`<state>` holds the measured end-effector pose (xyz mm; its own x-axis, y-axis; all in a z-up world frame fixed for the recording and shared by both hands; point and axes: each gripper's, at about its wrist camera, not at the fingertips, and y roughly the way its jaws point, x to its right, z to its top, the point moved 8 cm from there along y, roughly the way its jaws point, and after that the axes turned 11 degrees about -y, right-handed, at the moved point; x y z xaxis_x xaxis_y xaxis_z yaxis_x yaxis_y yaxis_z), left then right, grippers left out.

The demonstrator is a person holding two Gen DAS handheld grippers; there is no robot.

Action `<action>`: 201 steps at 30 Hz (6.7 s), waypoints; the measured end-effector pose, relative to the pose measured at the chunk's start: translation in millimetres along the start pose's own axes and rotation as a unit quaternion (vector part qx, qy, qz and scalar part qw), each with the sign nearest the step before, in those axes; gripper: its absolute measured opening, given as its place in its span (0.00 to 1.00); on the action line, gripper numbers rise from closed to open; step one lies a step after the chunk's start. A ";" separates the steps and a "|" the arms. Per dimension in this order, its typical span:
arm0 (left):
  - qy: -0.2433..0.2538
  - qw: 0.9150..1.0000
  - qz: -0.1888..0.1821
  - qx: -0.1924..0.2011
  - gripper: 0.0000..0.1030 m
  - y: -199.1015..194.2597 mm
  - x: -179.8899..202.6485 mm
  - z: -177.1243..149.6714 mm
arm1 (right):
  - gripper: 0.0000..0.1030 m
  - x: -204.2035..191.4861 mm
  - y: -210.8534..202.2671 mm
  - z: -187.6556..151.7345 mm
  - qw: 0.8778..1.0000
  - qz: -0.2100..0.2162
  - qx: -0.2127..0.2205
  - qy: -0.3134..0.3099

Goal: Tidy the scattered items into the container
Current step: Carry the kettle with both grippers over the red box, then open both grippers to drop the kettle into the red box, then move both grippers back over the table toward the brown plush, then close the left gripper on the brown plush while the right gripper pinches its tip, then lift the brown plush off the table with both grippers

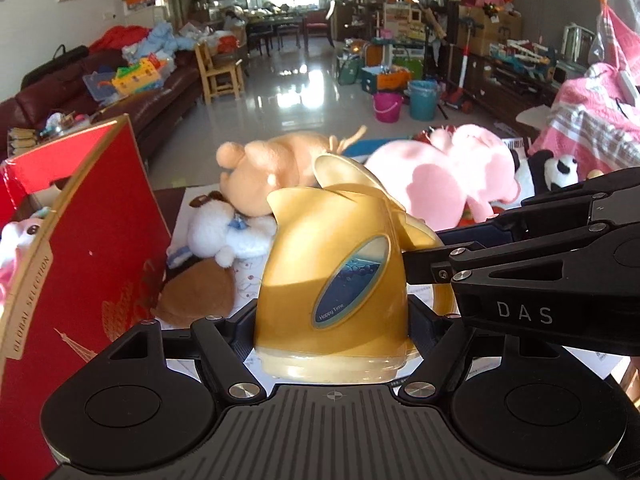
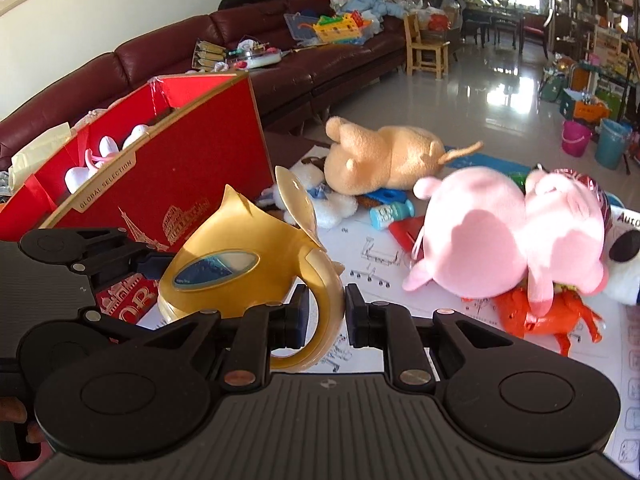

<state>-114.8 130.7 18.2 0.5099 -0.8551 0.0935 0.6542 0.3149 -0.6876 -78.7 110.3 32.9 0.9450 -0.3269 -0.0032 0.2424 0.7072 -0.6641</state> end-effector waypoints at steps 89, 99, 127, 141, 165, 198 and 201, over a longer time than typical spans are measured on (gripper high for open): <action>-0.086 0.992 0.070 -0.056 0.95 113.5 -82.9 10.3 | 0.90 46.3 106.7 94.9 0.998 0.003 -0.030 0.059; -0.153 0.981 0.092 -0.080 0.95 195.8 -135.8 20.9 | 0.90 63.1 110.9 71.7 0.994 0.023 -0.035 0.105; 0.024 0.983 -0.109 -0.143 0.98 143.7 10.1 -61.5 | 0.90 69.4 95.5 9.1 0.986 0.014 -0.079 0.145; -0.006 0.990 -0.037 -0.137 0.93 129.0 -10.1 -54.5 | 0.90 56.4 88.7 -38.0 0.982 0.015 -0.118 0.149; -0.007 0.984 -0.062 -0.166 0.95 143.6 -18.5 -68.5 | 0.82 43.6 149.5 -30.2 0.973 0.105 -0.142 0.146; 0.010 0.991 -0.019 -0.131 0.68 127.2 -27.0 -65.1 | 0.42 22.9 109.2 -34.0 0.950 0.152 -0.151 0.228; 0.002 0.990 -0.042 -0.132 0.60 120.1 -25.5 -64.8 | 0.42 22.1 101.5 -35.8 0.946 0.159 -0.147 0.240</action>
<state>-85.5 163.7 -113.5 0.4579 -0.8751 0.1563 0.5252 0.1245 -0.8418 -41.1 152.4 -61.3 0.7344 -0.4242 -0.5298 -0.1758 0.6351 -0.7522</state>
